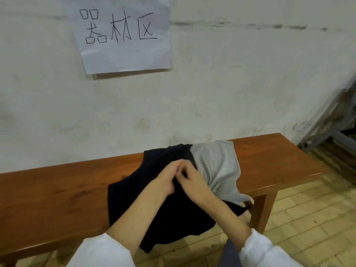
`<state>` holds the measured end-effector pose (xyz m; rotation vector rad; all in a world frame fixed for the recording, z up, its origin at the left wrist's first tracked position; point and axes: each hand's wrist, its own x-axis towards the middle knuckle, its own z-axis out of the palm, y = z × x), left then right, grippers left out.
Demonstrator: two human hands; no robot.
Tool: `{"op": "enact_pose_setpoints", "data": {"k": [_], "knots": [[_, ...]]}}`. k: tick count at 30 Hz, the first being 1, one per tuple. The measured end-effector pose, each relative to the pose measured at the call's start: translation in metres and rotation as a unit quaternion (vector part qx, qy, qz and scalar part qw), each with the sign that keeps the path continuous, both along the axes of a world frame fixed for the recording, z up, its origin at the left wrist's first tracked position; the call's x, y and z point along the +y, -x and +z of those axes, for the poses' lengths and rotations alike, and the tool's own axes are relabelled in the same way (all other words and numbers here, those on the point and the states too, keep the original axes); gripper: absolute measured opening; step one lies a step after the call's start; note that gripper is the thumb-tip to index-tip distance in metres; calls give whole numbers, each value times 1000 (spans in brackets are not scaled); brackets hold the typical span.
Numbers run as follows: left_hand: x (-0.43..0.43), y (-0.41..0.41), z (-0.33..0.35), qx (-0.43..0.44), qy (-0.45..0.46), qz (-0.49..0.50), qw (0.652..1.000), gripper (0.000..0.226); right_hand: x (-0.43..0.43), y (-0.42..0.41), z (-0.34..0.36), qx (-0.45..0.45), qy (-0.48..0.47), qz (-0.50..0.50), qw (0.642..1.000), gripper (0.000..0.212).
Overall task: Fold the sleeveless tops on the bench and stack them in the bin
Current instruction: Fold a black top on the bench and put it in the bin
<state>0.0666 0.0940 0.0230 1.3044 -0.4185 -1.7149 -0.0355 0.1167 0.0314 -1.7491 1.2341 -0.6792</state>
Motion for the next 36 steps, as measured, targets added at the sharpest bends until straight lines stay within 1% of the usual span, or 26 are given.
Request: {"op": "enact_pose_setpoints", "data": {"k": [2, 3, 4, 6, 7, 8, 9, 10, 11, 12, 13, 14, 16, 17, 18, 19, 21, 22, 23, 24, 26, 28, 29, 31, 32, 36], "knots": [[11, -25, 2, 41, -15, 12, 999, 27, 7, -22, -4, -37, -44, 32, 998, 12], [16, -34, 1, 51, -16, 30, 998, 27, 8, -29, -8, -57, -35, 9, 998, 13], [22, -41, 0, 66, -15, 61, 996, 29, 9, -34, -12, -86, -18, -46, 995, 14], [27, -60, -14, 92, -20, 138, 986, 32, 5, -37, -21, -130, -1, -201, 971, 14], [28, -67, -20, 75, -30, 164, 983, 32, -1, -30, -29, -106, 14, -257, 961, 12], [30, -79, -27, 37, -39, 195, 979, 34, -5, -24, -38, -36, 38, -263, 963, 13], [33, -89, -31, -21, -52, 234, 971, 37, -11, -15, -50, 82, 63, -219, 970, 27], [34, -101, -36, -91, -62, 278, 954, 39, -14, -7, -63, 203, 74, -151, 965, 45], [36, -112, -40, -152, -67, 323, 932, 39, -16, -1, -72, 295, 76, -95, 948, 60], [39, -122, -41, -196, -66, 359, 910, 39, -18, 7, -81, 354, 76, -64, 930, 72], [43, -129, -41, -233, -60, 378, 894, 40, -22, 15, -88, 387, 77, -54, 917, 82], [46, -135, -43, -266, -44, 374, 887, 42, -26, 25, -90, 401, 88, -48, 911, 85], [52, -134, -46, -340, 10, 304, 890, 36, -38, 44, -90, 413, 97, -33, 905, 69], [56, -127, -47, -402, 48, 248, 880, 37, -44, 53, -90, 417, 97, -24, 903, 65], [59, -117, -51, -478, 94, 191, 852, 43, -51, 61, -88, 420, 95, -12, 902, 66], [61, -104, -56, -555, 132, 127, 812, 52, -58, 70, -85, 427, 89, -3, 900, 69], [65, -75, -69, -682, 169, 6, 712, 59, -71, 78, -78, 434, 68, -9, 898, 56], [66, -63, -74, -719, 178, -45, 671, 58, -75, 75, -72, 430, 66, -32, 900, 51], [68, -55, -82, -744, 178, -93, 637, 56, -75, 62, -72, 423, 65, -71, 901, 52], [69, -50, -87, -760, 172, -121, 615, 54, -70, 45, -69, 410, 68, -118, 902, 52], [72, -53, -91, -773, 153, -123, 603, 54, -47, 5, -71, 367, 87, -165, 911, 54], [64, -65, -91, -790, 126, -103, 591, 60, -31, -11, -82, 361, 87, -130, 919, 69], [60, -74, -90, -798, 104, -106, 585, 64, -29, -7, -85, 364, 65, -102, 924, 70], [52, -90, -87, -801, 68, -117, 583, 68, -41, 20, -85, 380, 29, -75, 922, 62], [48, -95, -83, -800, 51, -115, 587, 68, -49, 35, -83, 389, 30, -84, 917, 61], [28, -83, -73, -809, 24, -119, 575, 63, -77, 91, -84, 409, 28, -114, 905, 63]]}}
